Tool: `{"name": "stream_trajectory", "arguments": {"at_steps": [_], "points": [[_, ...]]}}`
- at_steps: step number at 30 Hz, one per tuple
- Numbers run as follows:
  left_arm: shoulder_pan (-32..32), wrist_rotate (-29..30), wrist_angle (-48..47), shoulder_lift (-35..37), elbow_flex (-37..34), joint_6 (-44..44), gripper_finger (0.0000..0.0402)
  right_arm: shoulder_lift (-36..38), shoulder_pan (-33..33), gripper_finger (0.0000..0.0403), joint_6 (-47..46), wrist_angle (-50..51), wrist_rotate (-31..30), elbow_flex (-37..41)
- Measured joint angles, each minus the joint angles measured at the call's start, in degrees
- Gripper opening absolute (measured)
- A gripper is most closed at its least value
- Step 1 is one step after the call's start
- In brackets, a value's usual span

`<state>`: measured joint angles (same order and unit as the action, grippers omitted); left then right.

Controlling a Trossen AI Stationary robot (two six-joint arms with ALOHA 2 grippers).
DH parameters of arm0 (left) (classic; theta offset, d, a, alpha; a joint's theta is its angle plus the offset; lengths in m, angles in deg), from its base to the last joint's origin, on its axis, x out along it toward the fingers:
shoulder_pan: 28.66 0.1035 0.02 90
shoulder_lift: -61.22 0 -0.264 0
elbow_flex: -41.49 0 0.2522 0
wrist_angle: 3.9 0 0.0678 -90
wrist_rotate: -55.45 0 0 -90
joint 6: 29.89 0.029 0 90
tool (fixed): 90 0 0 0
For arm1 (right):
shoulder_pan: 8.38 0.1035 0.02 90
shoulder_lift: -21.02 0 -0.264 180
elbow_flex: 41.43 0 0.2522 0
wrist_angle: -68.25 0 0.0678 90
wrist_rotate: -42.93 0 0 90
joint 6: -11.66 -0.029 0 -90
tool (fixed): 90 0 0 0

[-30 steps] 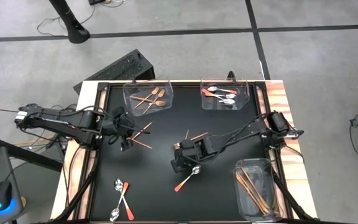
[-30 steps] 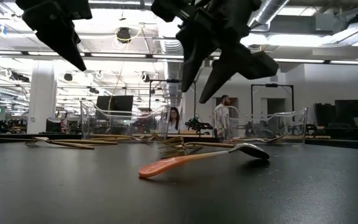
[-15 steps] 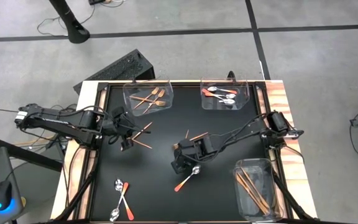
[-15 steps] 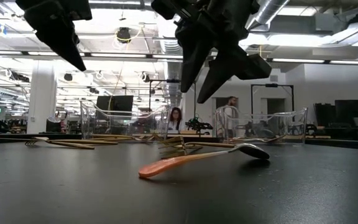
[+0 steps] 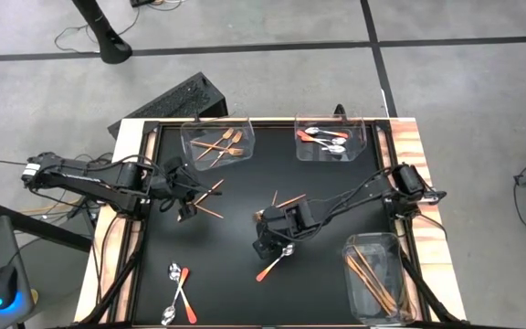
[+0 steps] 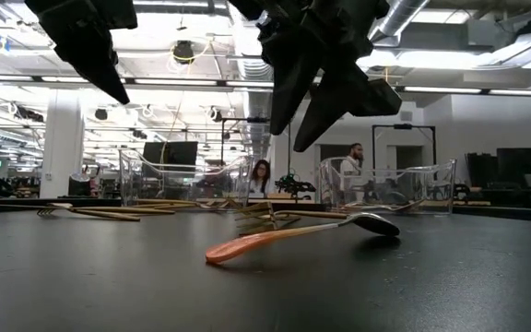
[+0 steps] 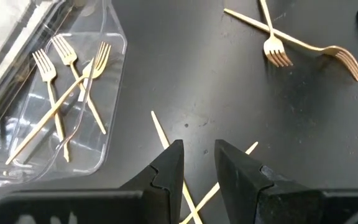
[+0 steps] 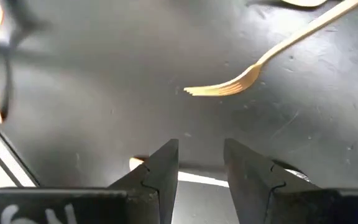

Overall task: Sort silverware by color (type)
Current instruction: Put the orange spoon into the top right transparent bin

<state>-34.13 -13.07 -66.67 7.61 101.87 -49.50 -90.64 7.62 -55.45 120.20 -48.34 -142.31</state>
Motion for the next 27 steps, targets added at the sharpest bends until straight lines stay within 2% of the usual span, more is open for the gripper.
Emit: {"name": "stream_trajectory", "arguments": {"at_steps": [11, 17, 27], "points": [[0.0, 0.02, 1.1, 0.0, 0.0, 1.78, 0.008, 0.0, 2.61, 0.0148, 12.99, 0.0, -0.01, 0.02], [0.0, 0.04, 1.13, 0.0, 0.0, 1.65, 0.008, 0.0, 3.28, 0.0148, 32.13, 0.09, -0.01, 0.02], [-0.01, 0.21, 1.24, 0.0, 0.0, 1.48, 0.008, -0.73, 3.28, 0.0148, 54.0, 0.77, -0.11, 0.59]]}}
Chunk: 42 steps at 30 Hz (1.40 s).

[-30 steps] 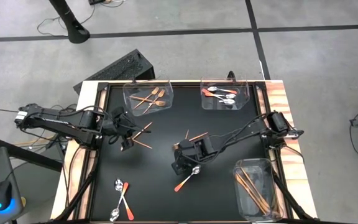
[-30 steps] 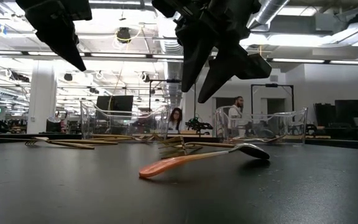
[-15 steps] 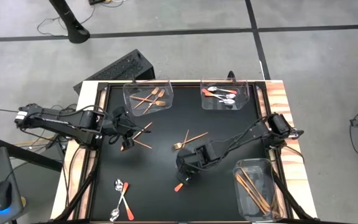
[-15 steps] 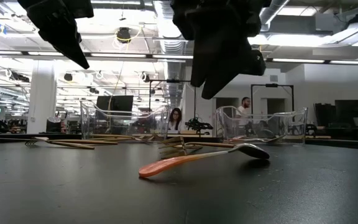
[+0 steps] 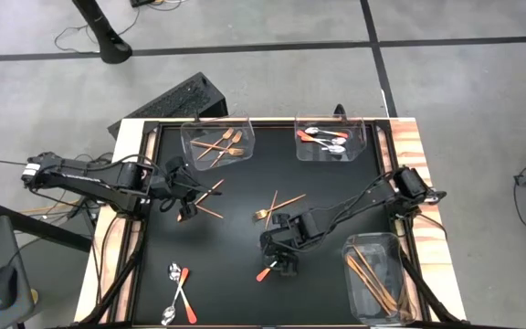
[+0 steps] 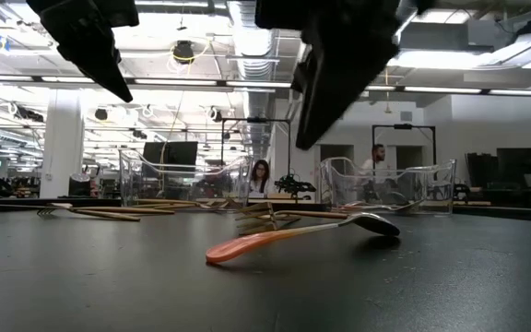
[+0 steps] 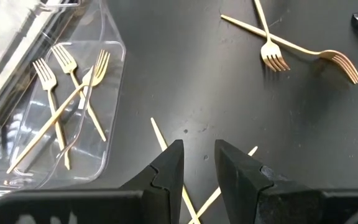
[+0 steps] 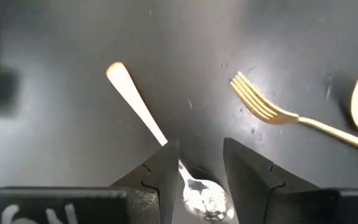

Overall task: Sort silverware by color (type)
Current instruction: Put the orange spoon into the top right transparent bin

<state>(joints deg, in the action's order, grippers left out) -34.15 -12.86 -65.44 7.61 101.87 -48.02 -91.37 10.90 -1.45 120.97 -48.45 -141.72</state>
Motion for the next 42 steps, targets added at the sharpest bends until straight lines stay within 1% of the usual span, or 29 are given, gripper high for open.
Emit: {"name": "stream_trajectory", "arguments": {"at_steps": [3, 7, 10, 15, 18, 24, 29, 31, 34, 39, 40, 42], "points": [[-0.01, 0.46, 1.2, 0.01, 0.0, -0.06, 0.008, -1.95, -0.53, 0.0148, 2.98, 0.64, 0.25, 0.13], [-0.01, 0.44, 2.12, 0.02, 0.0, -1.9, 0.008, -3.31, -0.78, 0.0148, 7.41, 0.82, 4.31, 0.14], [-0.01, 0.42, 2.32, 0.02, 0.0, -2.75, 0.008, -3.18, -0.74, 0.0148, 10.02, 0.97, 5.21, 0.11], [-0.01, 0.81, 2.32, 0.02, 0.0, -2.73, 0.008, -3.15, -1.83, 0.0148, 10.91, 1.74, 5.45, 0.11], [-0.01, 1.74, 2.3, 0.02, 0.0, -2.66, 0.008, -3.44, -2.0, 0.0148, 13.29, 1.77, 6.07, 0.11], [-0.01, 2.58, 2.28, 0.02, 0.0, -2.67, 0.008, -6.75, -1.39, 0.0148, 15.17, 2.27, 7.86, -0.05], [-0.01, 2.78, 2.26, -0.02, 0.0, -2.67, 0.008, -8.65, -1.0, 0.0144, 14.42, 2.61, 7.17, -0.21], [-0.01, 2.77, 2.23, 0.02, 0.0, -2.72, 0.008, -8.63, -0.95, 0.0133, 14.49, 3.08, 7.13, -0.2], [-0.01, 2.74, 2.24, 0.0, 0.0, -2.99, 0.008, -8.63, -1.12, 0.0105, 14.32, 3.91, 7.09, -0.2], [0.01, 3.1, 2.3, 0.0, 0.0, -3.04, 0.008, -8.12, -3.06, 0.0028, 10.88, 5.52, 7.85, -0.14], [0.01, 3.18, 2.29, 0.01, 0.0, -3.04, 0.008, -8.08, -3.5, 0.0018, 10.0, 5.73, 8.0, -0.13], [0.01, 3.85, 2.3, 0.0, 0.0, -3.09, 0.008, -7.34, -4.27, 0.0014, 8.32, 6.42, 8.21, -0.07]]}}
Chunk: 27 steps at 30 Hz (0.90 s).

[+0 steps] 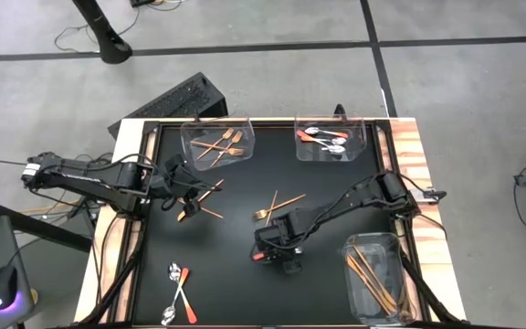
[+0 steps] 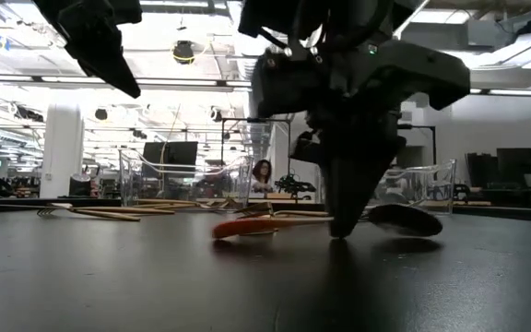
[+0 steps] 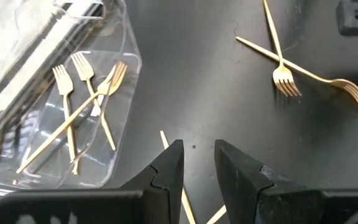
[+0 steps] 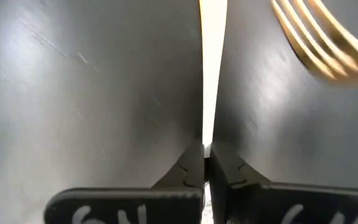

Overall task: Sort silverware by color (type)
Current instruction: Put the orange spoon into the top right transparent bin

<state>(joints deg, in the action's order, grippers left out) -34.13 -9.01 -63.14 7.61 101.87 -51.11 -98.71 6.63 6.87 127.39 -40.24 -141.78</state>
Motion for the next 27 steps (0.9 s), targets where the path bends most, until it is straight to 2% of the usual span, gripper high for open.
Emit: {"name": "stream_trajectory", "arguments": {"at_steps": [6, 15, 20, 27], "points": [[0.0, 0.84, 0.27, 0.0, 0.0, -1.37, 0.008, 5.54, -3.45, 0.0013, 0.12, 3.48, -1.05, -0.24], [0.0, 4.96, 5.43, -0.02, 0.0, -2.27, 0.008, 20.16, -13.07, 0.0012, 8.9, 13.96, -9.64, -0.27], [0.0, 8.53, 9.43, -0.02, 0.0, -4.98, 0.008, 27.24, -22.36, 0.0012, 15.25, 20.48, -15.21, 0.09], [1.49, 11.04, 14.27, -0.02, 0.0, -9.16, 0.008, 34.73, -38.33, 0.0012, 26.38, 20.05, -19.0, 5.35]]}}
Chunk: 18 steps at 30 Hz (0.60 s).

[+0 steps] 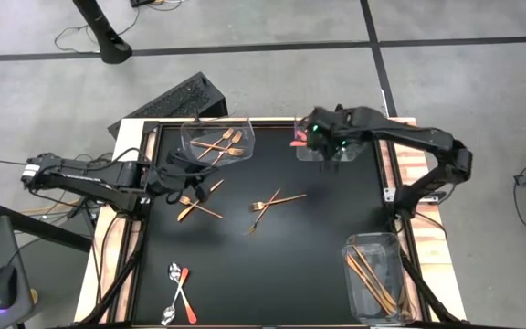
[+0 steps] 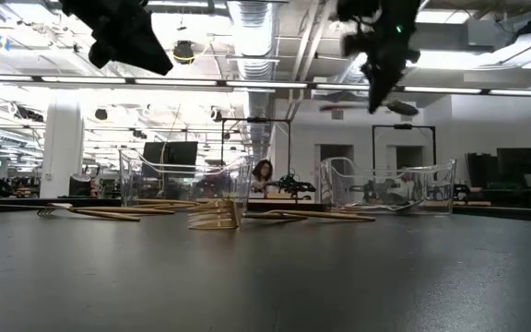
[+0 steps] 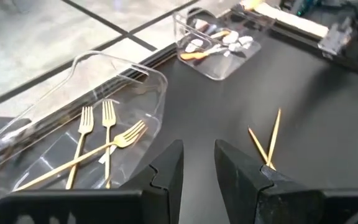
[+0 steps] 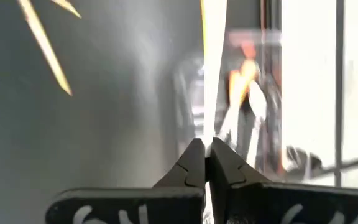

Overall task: Sort silverware by color (type)
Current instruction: Put the orange spoon into the top right transparent bin

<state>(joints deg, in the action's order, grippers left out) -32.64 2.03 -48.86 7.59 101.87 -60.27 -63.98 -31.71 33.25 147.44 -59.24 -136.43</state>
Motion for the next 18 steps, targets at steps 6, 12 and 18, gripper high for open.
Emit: {"name": "stream_trajectory", "arguments": {"at_steps": [6, 12, 18], "points": [[1.42, -0.06, 0.46, 0.0, 0.0, -3.53, 0.008, 2.8, -10.83, 0.0014, 8.06, -5.67, -0.03, 7.98], [2.25, 0.0, 0.46, 0.0, 0.0, -6.76, 0.008, 2.89, -16.48, 0.0034, 10.87, -14.84, 0.24, 14.14], [2.27, -1.34, 0.3, 0.0, 0.0, -10.41, 0.008, 2.87, -19.78, 0.0086, 11.59, -22.29, 4.18, 16.26]]}}
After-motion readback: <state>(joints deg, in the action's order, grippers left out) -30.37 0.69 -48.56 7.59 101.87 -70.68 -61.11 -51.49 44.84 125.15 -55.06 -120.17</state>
